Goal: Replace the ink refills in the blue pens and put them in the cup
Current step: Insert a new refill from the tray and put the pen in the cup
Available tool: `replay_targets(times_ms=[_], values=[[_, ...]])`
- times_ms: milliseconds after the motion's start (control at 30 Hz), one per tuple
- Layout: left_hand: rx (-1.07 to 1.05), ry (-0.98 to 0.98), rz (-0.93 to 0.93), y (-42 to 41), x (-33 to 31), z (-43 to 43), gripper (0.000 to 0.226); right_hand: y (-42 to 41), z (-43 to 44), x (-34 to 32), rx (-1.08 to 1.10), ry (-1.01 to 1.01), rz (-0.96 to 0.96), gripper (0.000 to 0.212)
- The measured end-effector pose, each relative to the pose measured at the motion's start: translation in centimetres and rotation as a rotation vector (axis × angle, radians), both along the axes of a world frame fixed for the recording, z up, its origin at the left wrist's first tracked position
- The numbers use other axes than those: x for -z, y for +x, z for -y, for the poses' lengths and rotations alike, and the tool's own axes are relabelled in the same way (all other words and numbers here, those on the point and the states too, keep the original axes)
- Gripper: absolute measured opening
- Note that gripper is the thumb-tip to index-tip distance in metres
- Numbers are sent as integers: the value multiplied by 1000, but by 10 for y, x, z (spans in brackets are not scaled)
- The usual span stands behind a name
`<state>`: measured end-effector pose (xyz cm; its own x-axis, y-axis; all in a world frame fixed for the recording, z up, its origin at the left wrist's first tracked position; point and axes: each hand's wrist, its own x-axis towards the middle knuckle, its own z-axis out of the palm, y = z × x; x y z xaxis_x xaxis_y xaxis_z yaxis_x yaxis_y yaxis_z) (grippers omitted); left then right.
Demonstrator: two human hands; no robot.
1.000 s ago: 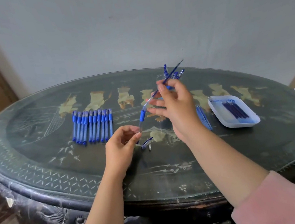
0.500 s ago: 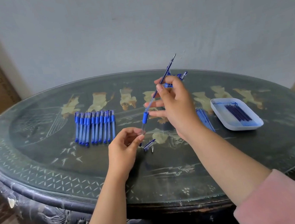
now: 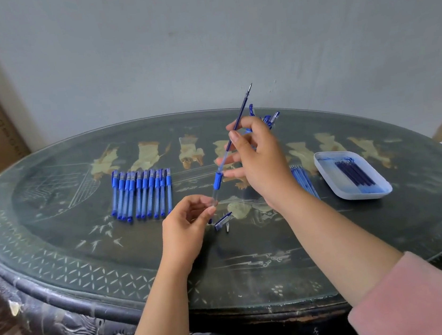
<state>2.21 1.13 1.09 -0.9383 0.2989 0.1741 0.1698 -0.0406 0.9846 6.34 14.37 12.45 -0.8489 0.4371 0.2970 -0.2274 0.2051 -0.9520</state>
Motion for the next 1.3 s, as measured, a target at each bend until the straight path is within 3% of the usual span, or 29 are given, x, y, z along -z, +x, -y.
replay_targets(times_ms=[233, 467, 700, 833, 1100, 1233, 1300], values=[[7, 0, 10, 1, -1, 1, 15, -2, -3, -3, 1, 103, 23, 5], [9, 0, 8, 1, -2, 0, 15, -4, -5, -2, -1, 2, 28, 10], [7, -13, 7, 1, -2, 0, 15, -6, -6, 0, 8, 94, 47, 13], [-10, 15, 13, 1, -1, 0, 13, -6, -5, 12, -13, 210, 117, 2], [-49, 11, -34, 5, -4, 0, 17, 6, -3, 23, -144, 207, 233, 12], [-74, 14, -30, 10, -5, 4, 18, 22, -10, 41, -39, 141, 276, 7], [-95, -11, -35, 13, -6, 7, 17, 30, -12, 61, 95, 303, 369, 6]])
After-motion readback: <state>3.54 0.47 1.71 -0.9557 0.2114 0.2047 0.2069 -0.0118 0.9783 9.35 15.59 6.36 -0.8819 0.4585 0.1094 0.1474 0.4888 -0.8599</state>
